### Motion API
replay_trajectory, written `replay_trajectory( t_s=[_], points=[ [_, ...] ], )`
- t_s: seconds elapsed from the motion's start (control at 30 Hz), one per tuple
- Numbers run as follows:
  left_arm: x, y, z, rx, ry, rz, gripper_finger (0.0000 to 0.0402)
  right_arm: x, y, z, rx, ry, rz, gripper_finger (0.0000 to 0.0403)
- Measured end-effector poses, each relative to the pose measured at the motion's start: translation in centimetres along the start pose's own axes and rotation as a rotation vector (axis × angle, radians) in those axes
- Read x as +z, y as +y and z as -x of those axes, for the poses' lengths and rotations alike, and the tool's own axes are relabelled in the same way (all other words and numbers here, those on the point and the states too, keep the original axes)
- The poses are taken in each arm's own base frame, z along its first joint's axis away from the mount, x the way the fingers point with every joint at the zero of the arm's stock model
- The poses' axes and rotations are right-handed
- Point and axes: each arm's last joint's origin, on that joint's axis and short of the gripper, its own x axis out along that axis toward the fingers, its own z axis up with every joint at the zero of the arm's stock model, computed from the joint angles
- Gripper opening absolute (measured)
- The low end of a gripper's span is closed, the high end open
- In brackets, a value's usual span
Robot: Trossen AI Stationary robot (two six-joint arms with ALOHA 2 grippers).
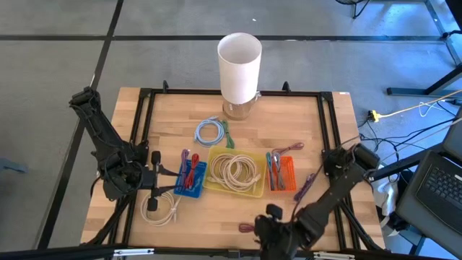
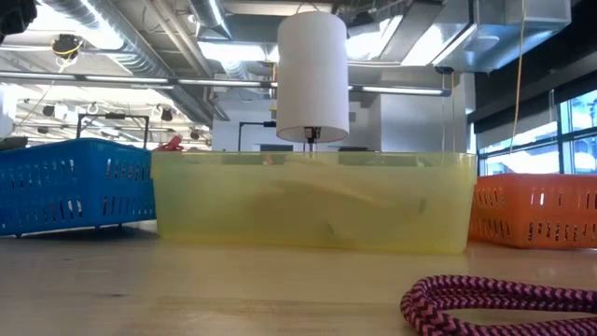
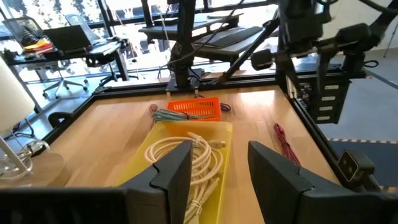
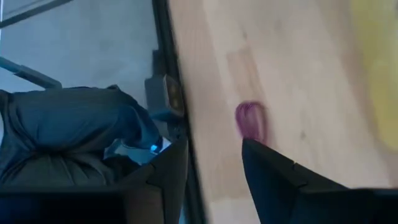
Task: Pick & Place USB Port
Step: Put the pink and black charger cable into the orange bin
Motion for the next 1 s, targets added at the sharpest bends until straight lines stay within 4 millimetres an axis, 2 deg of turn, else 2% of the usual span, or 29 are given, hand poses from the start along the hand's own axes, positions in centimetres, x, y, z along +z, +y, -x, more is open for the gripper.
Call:
replay_trajectory(
  t_s=[0.1,0.27,0.5,1.0],
  points=[
    [0.0,0.0,0.0,0.017,-0.005,0.000,0.0148,-1.2,0.5,-0.7,-0.007,0.017,-0.023,0.0150],
    [0.0,0.1,0.0,0.036,-0.008,0.000,0.0148,-2.4,0.4,-3.3,-0.024,0.128,-0.030,0.0142],
    [0.1,0.3,-0.4,0.031,0.000,-0.014,0.0148,-2.4,-0.6,-6.3,-0.063,0.210,-0.008,0.0127],
    [0.1,0.3,-0.5,0.021,0.005,-0.020,0.0148,-2.8,-2.3,-9.6,-0.161,0.277,0.046,0.0110]
  ],
)
